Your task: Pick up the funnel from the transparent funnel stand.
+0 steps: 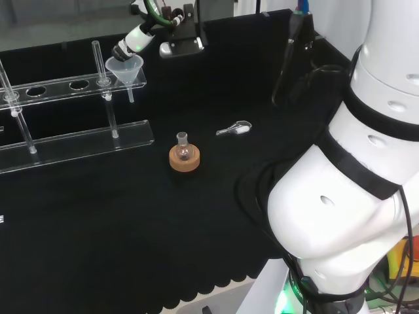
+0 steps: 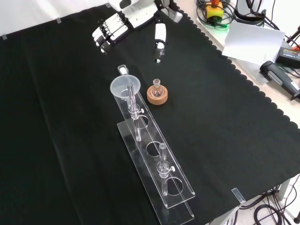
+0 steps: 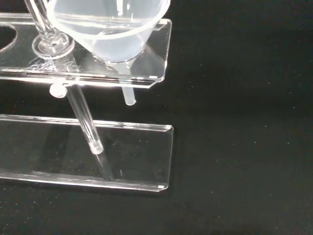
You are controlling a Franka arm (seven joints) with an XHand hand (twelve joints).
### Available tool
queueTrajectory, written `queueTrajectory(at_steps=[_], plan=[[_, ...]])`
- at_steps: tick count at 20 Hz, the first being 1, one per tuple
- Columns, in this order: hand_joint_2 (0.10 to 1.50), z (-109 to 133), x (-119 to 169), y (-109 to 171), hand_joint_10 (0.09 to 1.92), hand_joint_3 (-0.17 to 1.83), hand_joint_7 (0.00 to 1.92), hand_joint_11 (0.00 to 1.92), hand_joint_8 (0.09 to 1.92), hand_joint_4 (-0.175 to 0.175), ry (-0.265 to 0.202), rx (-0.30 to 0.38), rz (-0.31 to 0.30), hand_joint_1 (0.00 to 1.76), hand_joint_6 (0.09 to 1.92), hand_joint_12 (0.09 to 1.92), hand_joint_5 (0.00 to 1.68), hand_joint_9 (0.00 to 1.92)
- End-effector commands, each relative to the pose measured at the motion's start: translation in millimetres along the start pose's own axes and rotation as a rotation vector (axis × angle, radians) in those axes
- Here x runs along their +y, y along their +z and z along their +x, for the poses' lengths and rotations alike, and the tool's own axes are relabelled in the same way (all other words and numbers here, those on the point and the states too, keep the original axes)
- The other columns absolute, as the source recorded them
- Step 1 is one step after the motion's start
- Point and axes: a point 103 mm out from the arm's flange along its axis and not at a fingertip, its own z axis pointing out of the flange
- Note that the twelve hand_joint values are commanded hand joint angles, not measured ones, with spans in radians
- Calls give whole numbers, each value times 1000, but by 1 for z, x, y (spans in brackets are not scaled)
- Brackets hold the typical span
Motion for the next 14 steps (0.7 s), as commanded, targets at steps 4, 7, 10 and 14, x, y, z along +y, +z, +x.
queueTrajectory(at_steps=[4,7,10,14], plan=[[682,10,10,17,87,32,0,0,87,3,8,9,28,506,87,87,0,0],[681,10,14,22,87,32,0,0,87,2,8,6,31,507,87,87,0,0],[681,13,17,26,87,31,0,0,87,0,5,9,39,508,87,87,0,0],[680,14,23,31,87,30,0,0,87,-2,12,21,49,511,87,87,0,0]])
